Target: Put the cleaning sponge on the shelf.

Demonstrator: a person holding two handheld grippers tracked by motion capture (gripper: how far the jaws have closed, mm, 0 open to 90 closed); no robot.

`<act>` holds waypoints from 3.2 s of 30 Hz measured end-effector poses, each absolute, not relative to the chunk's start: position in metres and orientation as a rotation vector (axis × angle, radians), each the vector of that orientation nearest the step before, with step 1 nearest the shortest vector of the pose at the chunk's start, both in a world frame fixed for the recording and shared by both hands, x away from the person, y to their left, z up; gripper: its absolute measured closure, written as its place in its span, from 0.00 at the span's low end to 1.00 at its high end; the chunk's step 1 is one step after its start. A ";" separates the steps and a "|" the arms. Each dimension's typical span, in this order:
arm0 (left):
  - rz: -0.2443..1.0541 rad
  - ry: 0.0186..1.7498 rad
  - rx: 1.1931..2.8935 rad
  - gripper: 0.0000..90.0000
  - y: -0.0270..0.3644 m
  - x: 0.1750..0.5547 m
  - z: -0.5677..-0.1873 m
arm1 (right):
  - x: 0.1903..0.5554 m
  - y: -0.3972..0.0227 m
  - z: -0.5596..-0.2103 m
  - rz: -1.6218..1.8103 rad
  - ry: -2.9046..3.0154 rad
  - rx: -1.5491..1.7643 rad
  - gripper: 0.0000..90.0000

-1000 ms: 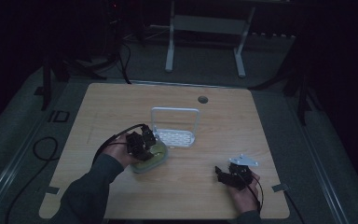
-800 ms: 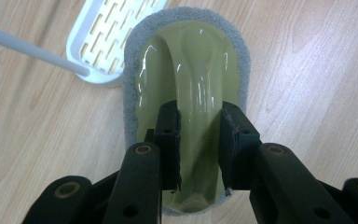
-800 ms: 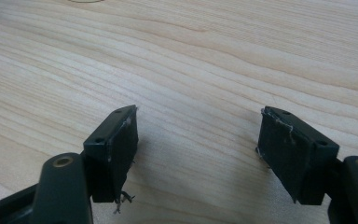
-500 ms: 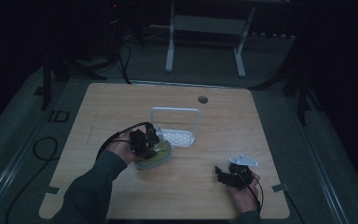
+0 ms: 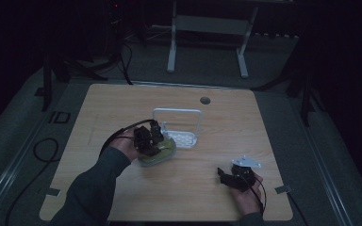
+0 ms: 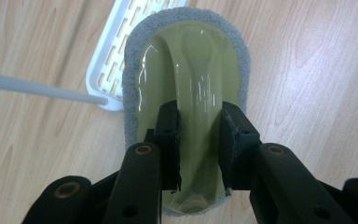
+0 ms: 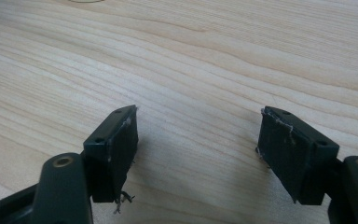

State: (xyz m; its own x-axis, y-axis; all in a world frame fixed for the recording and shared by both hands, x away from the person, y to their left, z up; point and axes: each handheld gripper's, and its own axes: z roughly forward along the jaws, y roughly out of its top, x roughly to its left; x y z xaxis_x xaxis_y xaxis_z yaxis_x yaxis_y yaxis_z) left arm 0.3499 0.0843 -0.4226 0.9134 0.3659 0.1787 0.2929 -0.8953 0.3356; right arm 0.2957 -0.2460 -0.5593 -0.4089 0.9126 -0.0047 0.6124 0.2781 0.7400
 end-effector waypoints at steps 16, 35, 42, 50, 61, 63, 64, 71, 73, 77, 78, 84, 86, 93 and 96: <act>0.377 0.406 2.772 0.80 0.081 0.359 -0.412 | 0.296 -0.246 -0.559 0.935 2.123 1.369 0.31; 0.422 0.282 2.780 0.80 0.069 0.370 -0.412 | 0.296 -0.246 -0.559 0.935 2.125 1.369 0.31; 0.432 0.216 2.802 0.79 0.063 0.372 -0.418 | 0.296 -0.246 -0.559 0.935 2.126 1.369 0.31; 0.459 0.162 2.818 0.79 0.054 0.374 -0.418 | 0.296 -0.246 -0.559 0.935 2.126 1.368 0.31; 0.481 0.120 2.830 0.79 0.045 0.381 -0.419 | 0.296 -0.246 -0.559 0.935 2.127 1.367 0.31; 0.485 0.122 2.831 0.79 0.045 0.382 -0.422 | 0.296 -0.246 -0.559 0.936 2.127 1.368 0.31; 0.485 0.116 2.834 0.79 0.044 0.383 -0.422 | 0.296 -0.246 -0.559 0.935 2.128 1.367 0.31; 0.502 0.079 2.837 0.79 0.040 0.386 -0.427 | 0.297 -0.246 -0.559 0.936 2.129 1.363 0.31; 0.507 0.071 2.840 0.79 0.039 0.387 -0.429 | 0.297 -0.246 -0.559 0.936 2.129 1.363 0.31; 0.519 0.045 2.849 0.79 0.037 0.389 -0.433 | 0.297 -0.246 -0.559 0.936 2.129 1.363 0.31; 0.530 0.040 2.850 0.79 0.036 0.389 -0.434 | 0.297 -0.246 -0.559 0.935 2.129 1.361 0.31; 0.550 0.027 2.863 0.79 0.031 0.392 -0.437 | 0.297 -0.246 -0.559 0.935 2.129 1.364 0.31; 0.546 0.021 2.859 0.79 0.030 0.392 -0.438 | 0.297 -0.246 -0.559 0.935 2.129 1.365 0.31; 0.554 0.006 2.854 0.79 0.026 0.395 -0.439 | 0.297 -0.246 -0.559 0.935 2.129 1.365 0.31; 0.556 -0.005 2.861 0.79 0.024 0.396 -0.442 | 0.297 -0.246 -0.559 0.936 2.129 1.365 0.31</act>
State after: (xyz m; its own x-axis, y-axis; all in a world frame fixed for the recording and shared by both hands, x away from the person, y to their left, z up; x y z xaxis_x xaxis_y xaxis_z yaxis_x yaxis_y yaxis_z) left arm 0.3958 0.0242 -0.4417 0.9281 0.0393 0.3703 -0.0466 -0.9744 0.2201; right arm 0.2967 -0.2459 -0.5593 -0.4151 0.9098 -0.0057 0.6110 0.2834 0.7392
